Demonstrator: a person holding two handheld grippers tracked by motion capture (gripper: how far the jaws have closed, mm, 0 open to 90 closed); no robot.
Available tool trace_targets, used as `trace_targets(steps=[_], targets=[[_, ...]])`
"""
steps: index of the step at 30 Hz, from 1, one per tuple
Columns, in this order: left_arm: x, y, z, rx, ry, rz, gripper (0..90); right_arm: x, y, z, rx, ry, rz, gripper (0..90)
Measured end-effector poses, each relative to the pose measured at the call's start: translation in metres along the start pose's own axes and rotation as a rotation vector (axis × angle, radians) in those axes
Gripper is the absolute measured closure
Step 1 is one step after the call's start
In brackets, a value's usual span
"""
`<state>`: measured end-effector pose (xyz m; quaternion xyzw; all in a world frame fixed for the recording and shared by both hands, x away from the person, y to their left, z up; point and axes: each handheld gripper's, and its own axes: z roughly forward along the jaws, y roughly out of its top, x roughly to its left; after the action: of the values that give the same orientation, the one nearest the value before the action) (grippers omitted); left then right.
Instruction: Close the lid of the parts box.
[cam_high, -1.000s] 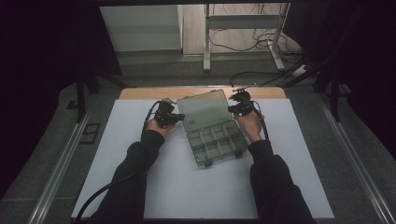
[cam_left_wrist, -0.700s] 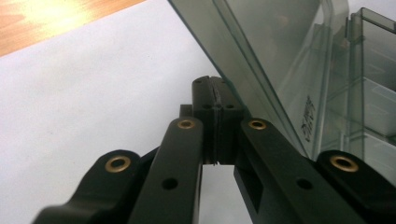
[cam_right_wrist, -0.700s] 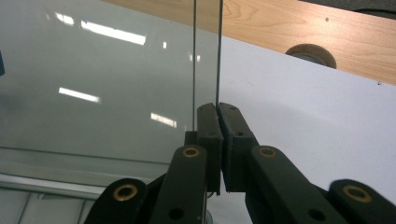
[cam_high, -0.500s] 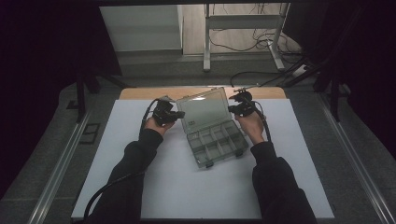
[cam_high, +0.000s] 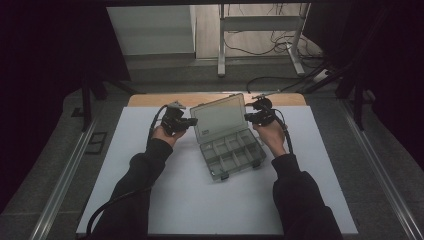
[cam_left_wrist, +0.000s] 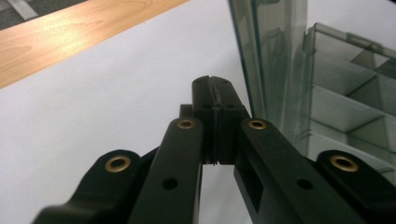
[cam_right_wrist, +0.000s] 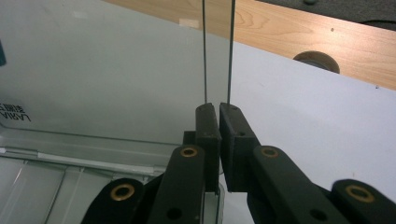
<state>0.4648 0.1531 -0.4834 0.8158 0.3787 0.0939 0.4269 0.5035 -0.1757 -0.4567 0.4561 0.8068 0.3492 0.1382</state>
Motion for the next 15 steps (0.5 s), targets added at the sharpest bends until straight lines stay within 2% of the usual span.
trace_targets(steps=[9,15], targets=[[-0.013,-0.004,-0.011,0.004,-0.002,0.008,89.7,-0.001,-0.010,-0.011,-0.004,0.012,0.001,85.4],[-0.022,-0.009,-0.017,0.000,-0.031,0.010,89.6,-0.001,-0.016,-0.019,0.002,0.021,-0.016,86.0]])
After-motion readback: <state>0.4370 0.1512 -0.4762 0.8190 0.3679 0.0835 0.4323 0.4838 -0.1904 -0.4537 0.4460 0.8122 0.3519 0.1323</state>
